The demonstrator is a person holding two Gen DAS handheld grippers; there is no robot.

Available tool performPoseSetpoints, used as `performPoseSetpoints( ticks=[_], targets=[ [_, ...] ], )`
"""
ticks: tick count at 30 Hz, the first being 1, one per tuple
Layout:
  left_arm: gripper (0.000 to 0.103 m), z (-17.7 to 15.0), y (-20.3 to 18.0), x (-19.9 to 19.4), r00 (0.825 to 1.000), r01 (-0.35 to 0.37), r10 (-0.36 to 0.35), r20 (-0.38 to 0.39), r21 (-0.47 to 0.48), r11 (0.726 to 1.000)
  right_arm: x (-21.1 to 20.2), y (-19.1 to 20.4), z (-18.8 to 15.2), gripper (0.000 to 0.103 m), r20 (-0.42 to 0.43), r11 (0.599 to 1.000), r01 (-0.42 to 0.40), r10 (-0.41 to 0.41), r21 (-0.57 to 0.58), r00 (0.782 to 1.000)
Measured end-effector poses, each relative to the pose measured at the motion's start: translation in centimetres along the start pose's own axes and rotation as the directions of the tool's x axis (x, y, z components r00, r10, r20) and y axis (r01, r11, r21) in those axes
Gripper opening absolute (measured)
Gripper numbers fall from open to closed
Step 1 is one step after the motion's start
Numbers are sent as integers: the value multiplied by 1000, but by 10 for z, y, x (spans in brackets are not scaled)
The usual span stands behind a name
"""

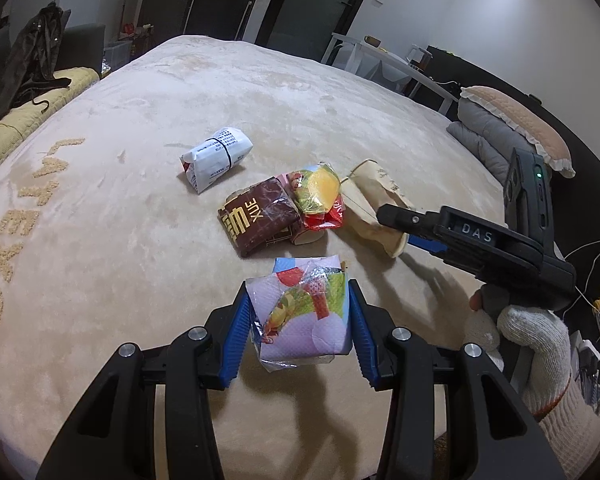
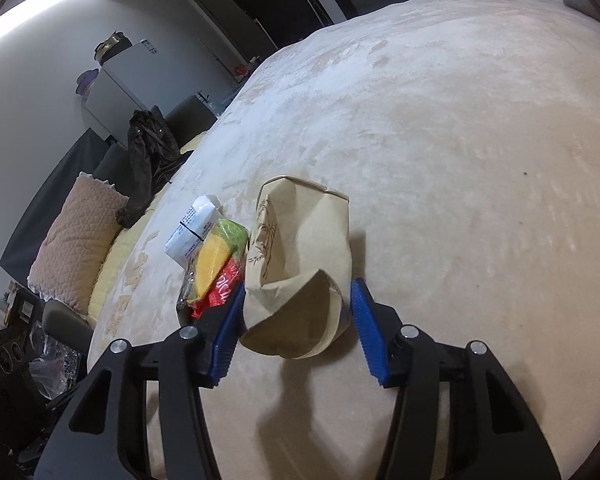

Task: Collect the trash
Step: 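Grasp the pink-and-white wrapper with the left tool while the right tool grasps the brown paper bag, then carry the wrapper and paper bag with both tools over the black bin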

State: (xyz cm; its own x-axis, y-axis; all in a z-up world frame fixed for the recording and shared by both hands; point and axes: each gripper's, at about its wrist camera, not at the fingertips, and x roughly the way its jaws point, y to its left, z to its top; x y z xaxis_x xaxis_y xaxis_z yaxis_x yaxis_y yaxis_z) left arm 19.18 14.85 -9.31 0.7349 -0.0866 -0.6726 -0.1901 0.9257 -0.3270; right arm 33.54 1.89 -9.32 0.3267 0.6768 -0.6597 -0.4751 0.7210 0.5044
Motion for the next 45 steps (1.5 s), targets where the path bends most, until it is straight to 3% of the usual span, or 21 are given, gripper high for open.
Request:
performPoseSetpoints(
  ticks=[4, 7, 13, 22, 28, 37, 45],
  targets=[
    [45, -4, -2, -4, 1000, -9, 9, 11, -20, 1000, -24, 0, -10, 53, 37, 999, 31, -30, -17, 999],
    [45, -7, -12, -14, 997, -64, 63, 43, 17, 998, -42, 3, -20, 53, 67, 997, 60, -57, -55, 996],
    [45, -24, -33, -46, 994, -57, 53, 95, 44, 997, -88, 12, -46, 53, 132, 993, 43, -29, -107, 991],
    [45, -66, -54, -90, 991, -20, 16, 131, 30, 999, -155, 16, -112, 53, 185, 990, 3, 24, -143, 982],
    [45, -100, -64, -117, 992, 36, -34, 121, -11, 999, -189, 24, -152, 53, 185, 986, -12, 43, -166, 982],
    [45, -139, -90, -150, 993, 59, -59, 103, 6, 998, -230, 41, -196, 53, 164, 982, -39, 70, -187, 984],
    [45, -164, -96, -156, 996, 67, -67, 57, -5, 998, -244, 52, -231, 53, 107, 974, -45, 70, -220, 992]
  ],
)
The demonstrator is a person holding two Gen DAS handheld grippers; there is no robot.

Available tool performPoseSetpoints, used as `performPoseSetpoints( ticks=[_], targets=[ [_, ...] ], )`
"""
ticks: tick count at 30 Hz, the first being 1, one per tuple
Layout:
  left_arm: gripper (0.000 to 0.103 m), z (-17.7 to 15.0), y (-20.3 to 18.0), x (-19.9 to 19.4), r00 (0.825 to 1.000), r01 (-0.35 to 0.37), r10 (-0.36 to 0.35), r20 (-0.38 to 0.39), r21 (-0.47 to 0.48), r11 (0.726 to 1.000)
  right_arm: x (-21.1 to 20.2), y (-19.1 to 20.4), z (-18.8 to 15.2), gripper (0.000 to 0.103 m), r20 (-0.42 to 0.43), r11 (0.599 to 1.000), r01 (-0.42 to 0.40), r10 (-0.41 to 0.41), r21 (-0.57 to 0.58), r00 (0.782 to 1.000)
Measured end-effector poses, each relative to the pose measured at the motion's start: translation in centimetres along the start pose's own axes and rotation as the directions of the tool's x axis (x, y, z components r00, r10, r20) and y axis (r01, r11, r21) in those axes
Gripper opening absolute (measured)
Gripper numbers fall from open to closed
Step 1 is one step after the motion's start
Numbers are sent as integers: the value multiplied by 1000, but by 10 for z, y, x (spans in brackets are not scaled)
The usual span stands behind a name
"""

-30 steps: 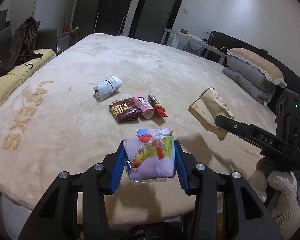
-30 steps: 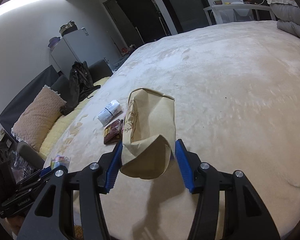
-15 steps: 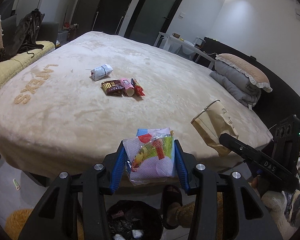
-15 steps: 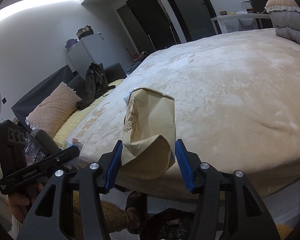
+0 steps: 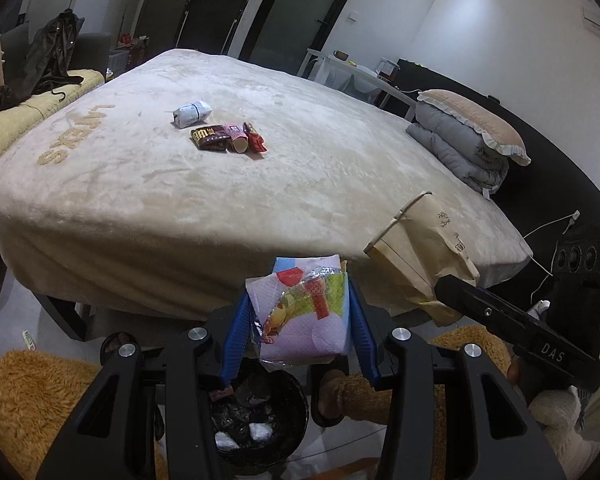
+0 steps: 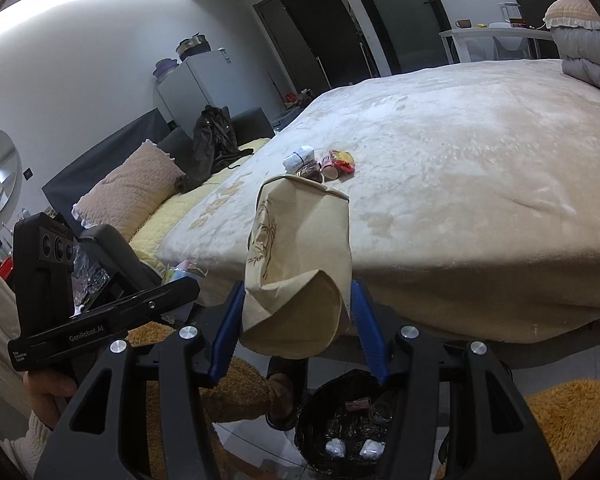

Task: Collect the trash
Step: 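Carry the wrapper and paper bag with both tools over the black bin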

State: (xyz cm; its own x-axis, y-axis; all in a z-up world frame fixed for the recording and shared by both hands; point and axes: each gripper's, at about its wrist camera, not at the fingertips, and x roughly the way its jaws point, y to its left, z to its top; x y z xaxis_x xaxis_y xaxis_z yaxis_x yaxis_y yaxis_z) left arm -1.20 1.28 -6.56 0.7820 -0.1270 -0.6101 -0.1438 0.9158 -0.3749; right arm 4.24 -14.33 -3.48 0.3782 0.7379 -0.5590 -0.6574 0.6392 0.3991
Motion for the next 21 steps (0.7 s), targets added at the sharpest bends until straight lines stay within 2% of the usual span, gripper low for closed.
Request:
performPoseSetpoints(
  ticks=[14, 21],
  targets=[
    [45, -32, 6, 16, 994, -9, 7, -109, -14, 1000, 19, -8, -42, 53, -132, 999, 18, -13, 33, 991],
    [45, -48, 17, 45, 977, -15, 4, -215, -47, 999, 41, -23, -60, 53, -232, 996, 44, -25, 77, 972]
  ],
)
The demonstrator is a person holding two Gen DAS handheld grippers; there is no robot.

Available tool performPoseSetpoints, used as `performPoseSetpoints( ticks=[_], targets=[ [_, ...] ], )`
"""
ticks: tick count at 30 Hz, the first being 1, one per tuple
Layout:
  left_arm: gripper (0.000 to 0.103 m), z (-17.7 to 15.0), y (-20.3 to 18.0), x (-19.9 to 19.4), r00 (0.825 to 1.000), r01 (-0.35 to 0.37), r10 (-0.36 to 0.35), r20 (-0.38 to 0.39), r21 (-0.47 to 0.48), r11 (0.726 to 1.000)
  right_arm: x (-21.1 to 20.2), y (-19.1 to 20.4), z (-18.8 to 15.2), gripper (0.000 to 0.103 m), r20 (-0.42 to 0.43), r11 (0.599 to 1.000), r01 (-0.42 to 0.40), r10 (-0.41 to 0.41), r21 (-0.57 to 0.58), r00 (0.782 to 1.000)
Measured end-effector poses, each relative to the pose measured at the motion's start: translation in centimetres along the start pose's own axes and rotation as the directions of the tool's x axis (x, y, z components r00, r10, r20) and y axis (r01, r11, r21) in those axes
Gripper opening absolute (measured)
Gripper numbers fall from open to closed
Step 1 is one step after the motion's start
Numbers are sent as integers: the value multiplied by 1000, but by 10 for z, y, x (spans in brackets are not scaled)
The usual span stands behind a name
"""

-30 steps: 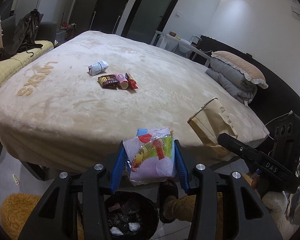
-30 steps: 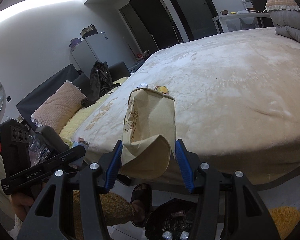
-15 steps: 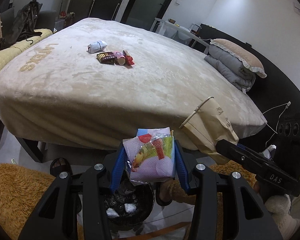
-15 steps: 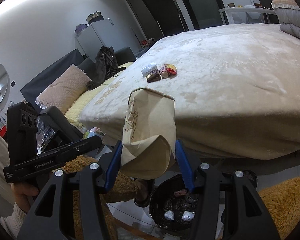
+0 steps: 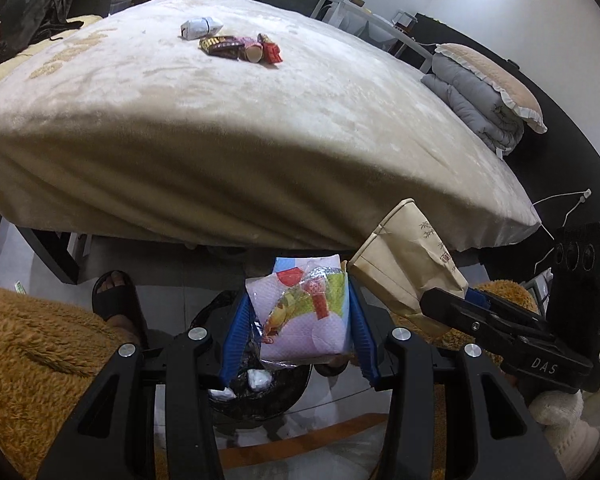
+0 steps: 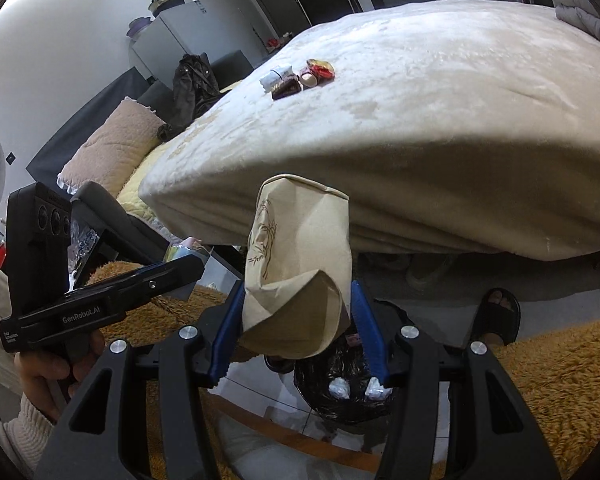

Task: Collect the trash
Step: 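Carry the wrapper and paper bag with both tools over the black bin, then open both tools to drop the wrapper and paper bag into the bin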

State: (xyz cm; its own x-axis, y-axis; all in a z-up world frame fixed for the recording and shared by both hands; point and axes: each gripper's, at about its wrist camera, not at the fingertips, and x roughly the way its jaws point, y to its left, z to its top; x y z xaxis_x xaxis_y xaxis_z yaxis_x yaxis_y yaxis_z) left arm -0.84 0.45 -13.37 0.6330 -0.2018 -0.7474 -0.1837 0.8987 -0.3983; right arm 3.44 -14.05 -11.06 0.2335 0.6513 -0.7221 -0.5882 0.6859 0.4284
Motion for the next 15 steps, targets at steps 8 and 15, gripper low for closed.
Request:
performPoseSetpoints(
  ticks=[8, 15],
  targets=[
    [45, -17, 17, 44, 987, 2, -12, -161, -61, 998, 39, -23, -13, 53, -163, 996, 47, -35, 75, 986],
    [45, -28, 34, 73, 960, -15, -19, -278, -122, 992, 67, -39, -21, 53, -289, 988, 79, -37, 135, 957]
  ],
)
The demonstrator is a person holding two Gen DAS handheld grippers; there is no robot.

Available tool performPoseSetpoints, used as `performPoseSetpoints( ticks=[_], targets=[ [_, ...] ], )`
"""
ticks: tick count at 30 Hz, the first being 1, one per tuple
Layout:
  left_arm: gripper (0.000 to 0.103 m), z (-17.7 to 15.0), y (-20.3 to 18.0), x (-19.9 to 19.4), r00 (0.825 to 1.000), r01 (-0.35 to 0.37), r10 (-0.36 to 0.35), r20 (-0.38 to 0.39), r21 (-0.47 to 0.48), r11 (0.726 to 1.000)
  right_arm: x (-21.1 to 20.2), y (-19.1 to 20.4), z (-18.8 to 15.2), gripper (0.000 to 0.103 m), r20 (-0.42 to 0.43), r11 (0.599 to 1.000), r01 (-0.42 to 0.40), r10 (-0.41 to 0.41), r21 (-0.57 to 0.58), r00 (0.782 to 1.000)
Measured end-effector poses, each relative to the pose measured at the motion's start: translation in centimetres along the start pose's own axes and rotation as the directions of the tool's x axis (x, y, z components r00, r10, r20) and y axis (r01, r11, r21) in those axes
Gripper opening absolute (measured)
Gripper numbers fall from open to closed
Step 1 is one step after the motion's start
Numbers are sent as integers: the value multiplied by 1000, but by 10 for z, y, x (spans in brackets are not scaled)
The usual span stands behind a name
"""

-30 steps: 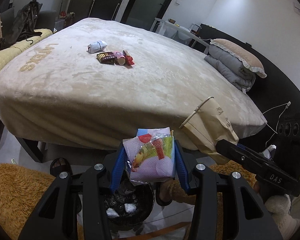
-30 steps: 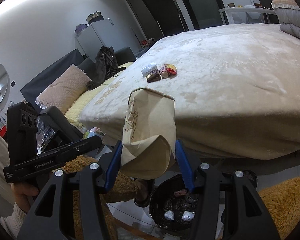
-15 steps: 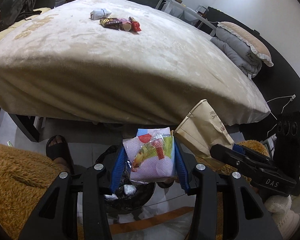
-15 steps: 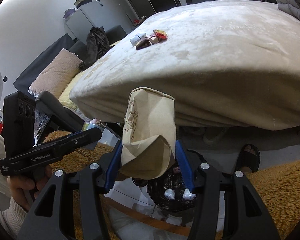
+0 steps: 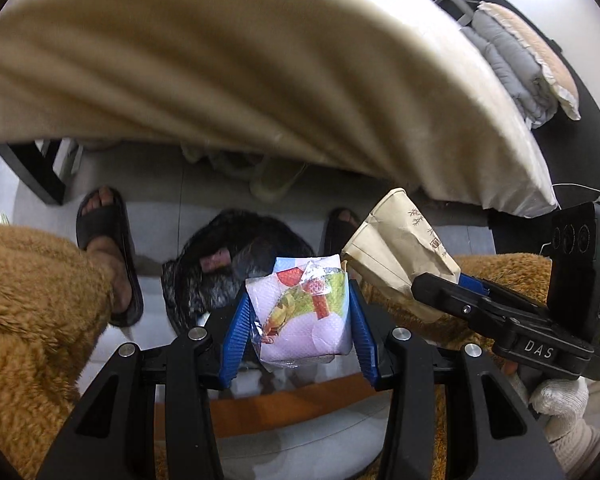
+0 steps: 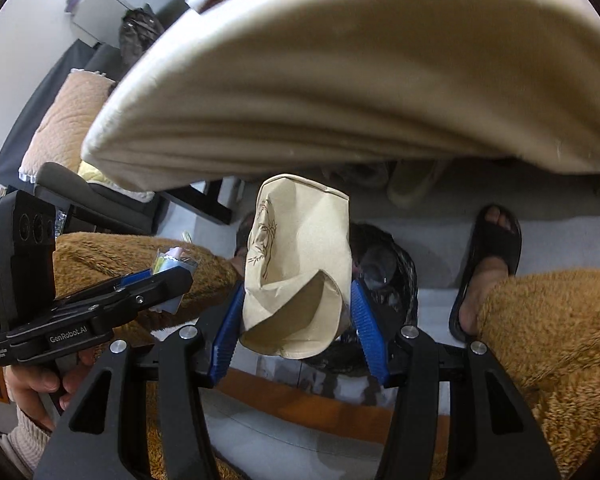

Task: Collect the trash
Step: 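Open both tools to drop the wrapper and paper bag into the bin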

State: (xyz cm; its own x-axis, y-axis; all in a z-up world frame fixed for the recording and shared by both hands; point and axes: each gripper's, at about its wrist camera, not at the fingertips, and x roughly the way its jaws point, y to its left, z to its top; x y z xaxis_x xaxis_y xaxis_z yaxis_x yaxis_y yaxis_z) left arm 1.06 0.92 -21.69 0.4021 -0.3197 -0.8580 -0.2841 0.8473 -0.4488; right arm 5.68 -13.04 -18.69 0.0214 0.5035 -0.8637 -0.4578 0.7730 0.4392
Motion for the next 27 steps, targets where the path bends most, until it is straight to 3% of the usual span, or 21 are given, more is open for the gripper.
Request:
performPoseSetpoints(
  ticks=[7, 16, 18, 27],
  targets=[
    [45, -3, 7, 26, 995, -9, 8, -99, -17, 1000, 22, -8, -1, 53, -88, 999, 17, -13, 45, 996],
    [49, -1, 16, 33, 992, 2, -9, -128, -52, 999, 30, -15, -2, 55, -108, 996, 12, -3, 85, 994],
    [59, 0, 16, 33, 992, -4, -3, -128, -55, 998, 30, -19, -2, 58, -110, 994, 3, 9, 106, 994],
    [59, 2, 17, 27, 995, 0, -6, -103, -61, 998, 27, -19, 0, 58, -101, 993, 11, 1, 117, 995]
  ],
)
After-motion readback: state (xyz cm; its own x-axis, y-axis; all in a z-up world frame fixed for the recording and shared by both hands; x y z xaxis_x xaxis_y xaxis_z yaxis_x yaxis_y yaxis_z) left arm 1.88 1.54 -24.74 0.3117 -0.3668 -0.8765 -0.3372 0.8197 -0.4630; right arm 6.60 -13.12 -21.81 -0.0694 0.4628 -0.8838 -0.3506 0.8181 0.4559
